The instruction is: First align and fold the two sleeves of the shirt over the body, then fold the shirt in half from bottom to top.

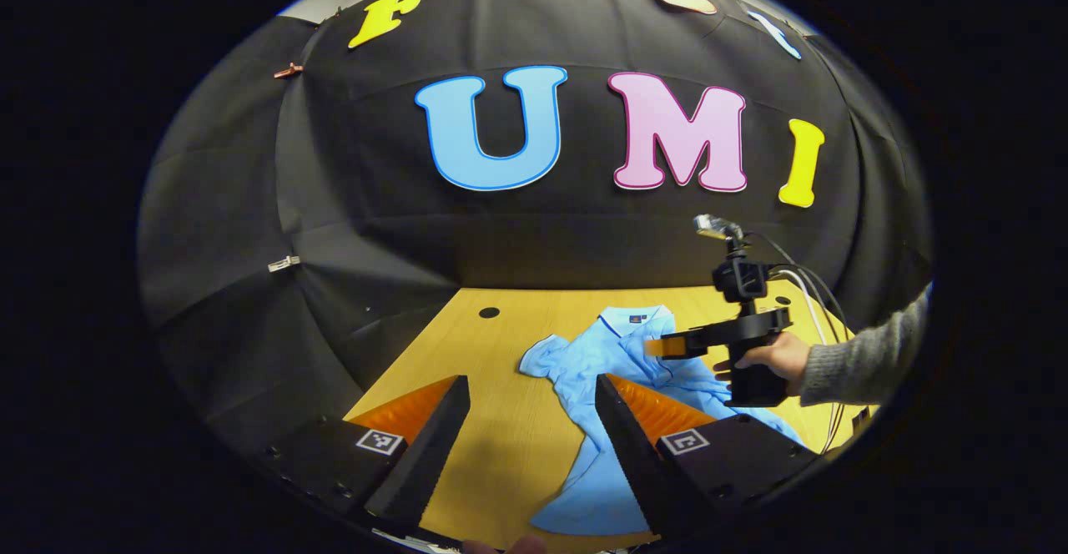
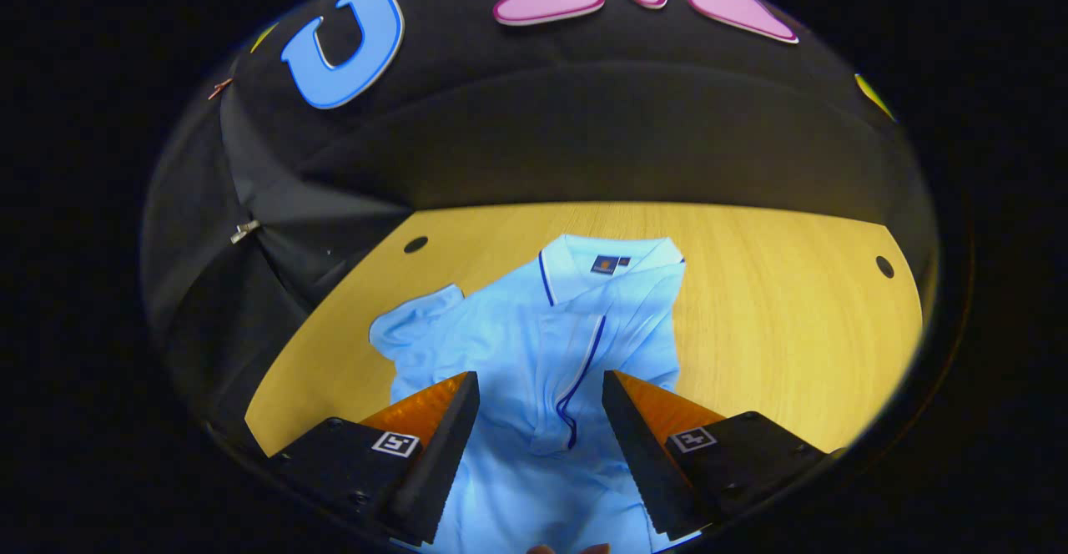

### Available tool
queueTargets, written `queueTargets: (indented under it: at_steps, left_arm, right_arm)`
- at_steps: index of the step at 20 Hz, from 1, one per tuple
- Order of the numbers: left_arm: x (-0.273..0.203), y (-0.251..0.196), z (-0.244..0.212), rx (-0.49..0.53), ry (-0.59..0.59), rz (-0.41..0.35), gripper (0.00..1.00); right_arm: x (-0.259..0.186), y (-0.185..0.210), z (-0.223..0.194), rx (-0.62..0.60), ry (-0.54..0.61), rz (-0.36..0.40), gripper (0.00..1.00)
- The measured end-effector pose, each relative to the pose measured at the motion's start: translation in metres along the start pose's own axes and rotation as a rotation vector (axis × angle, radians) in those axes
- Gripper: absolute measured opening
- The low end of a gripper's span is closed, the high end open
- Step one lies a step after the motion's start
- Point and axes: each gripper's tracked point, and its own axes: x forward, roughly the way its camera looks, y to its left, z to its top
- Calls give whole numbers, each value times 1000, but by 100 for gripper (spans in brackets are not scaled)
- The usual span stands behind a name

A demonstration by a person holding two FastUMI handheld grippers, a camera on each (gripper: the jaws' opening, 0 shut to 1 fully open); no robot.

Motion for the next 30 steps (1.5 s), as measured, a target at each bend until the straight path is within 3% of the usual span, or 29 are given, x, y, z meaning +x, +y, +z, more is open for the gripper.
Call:
queueTargets:
  at_steps: [9,18,25,30]
  left_arm:
    - [153,-7,-26,73,92,-78,96]
    - [272,15,-71,26,240,2,96]
    - [318,35,-112,-24,379,57,96]
    - [320,20,-130,-48,455,-15,96]
  right_arm:
    - [-136,-18,6,57,-124,-6,92]
    - [-219,-30,-37,210,-107,-49,92]
    - [-260,-45,-64,263,-77,-103,93]
    - [-267,-60,-61,282,-90,-137,93]
